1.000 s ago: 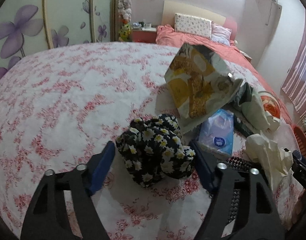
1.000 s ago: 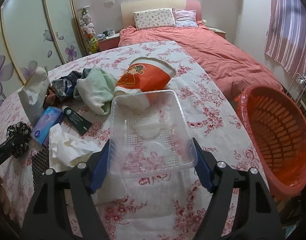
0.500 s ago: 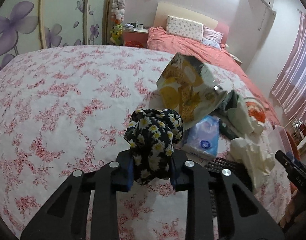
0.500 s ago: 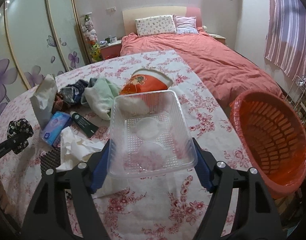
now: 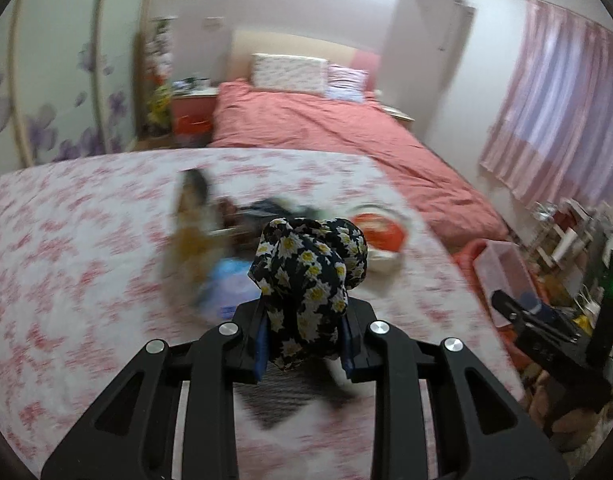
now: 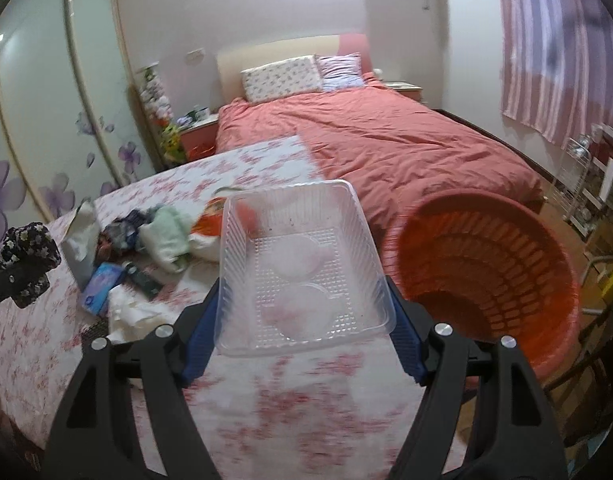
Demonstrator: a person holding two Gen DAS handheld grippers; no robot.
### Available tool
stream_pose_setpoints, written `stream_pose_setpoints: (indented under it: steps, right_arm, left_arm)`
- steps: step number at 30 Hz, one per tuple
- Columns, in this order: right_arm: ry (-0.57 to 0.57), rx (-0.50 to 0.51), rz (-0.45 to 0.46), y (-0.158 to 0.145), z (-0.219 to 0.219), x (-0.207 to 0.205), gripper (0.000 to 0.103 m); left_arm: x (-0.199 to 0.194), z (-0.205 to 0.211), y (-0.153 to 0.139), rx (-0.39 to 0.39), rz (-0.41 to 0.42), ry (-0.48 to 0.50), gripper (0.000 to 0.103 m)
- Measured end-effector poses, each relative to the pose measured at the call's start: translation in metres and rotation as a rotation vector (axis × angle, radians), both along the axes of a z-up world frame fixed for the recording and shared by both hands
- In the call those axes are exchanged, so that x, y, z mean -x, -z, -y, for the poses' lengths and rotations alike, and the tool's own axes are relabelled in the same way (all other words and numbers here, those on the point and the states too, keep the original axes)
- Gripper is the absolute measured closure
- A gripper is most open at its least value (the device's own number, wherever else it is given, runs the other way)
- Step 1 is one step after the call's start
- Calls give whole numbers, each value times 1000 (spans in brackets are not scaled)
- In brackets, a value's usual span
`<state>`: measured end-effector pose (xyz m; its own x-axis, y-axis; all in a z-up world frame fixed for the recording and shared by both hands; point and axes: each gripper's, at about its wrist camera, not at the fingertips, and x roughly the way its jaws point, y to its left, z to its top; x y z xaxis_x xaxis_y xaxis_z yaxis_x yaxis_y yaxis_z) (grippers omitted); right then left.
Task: Collect trash
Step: 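Carry the bag and tray to the orange basket and open both grippers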
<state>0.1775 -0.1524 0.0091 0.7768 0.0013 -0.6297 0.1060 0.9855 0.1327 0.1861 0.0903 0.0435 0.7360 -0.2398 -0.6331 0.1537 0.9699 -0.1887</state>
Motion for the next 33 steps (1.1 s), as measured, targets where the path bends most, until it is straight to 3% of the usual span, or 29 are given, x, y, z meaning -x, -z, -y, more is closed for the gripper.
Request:
stream_pose_setpoints:
  steps: [13,18,30,33]
  right_arm:
    - [209,13,16,-1,120,17,30]
    - [271,-7,11,7,158,16,30]
    - [299,-87,26,20,199,-3,29]
    - [300,-99,33,22,204,-5,27]
  left_arm:
    - [-40,174,19,29,-27,316,76]
    - [-44,220,30,41,-62,397,76]
    - [-58,269,54,37,-137,467,74]
    - [-60,272,58,21,-149,461,56]
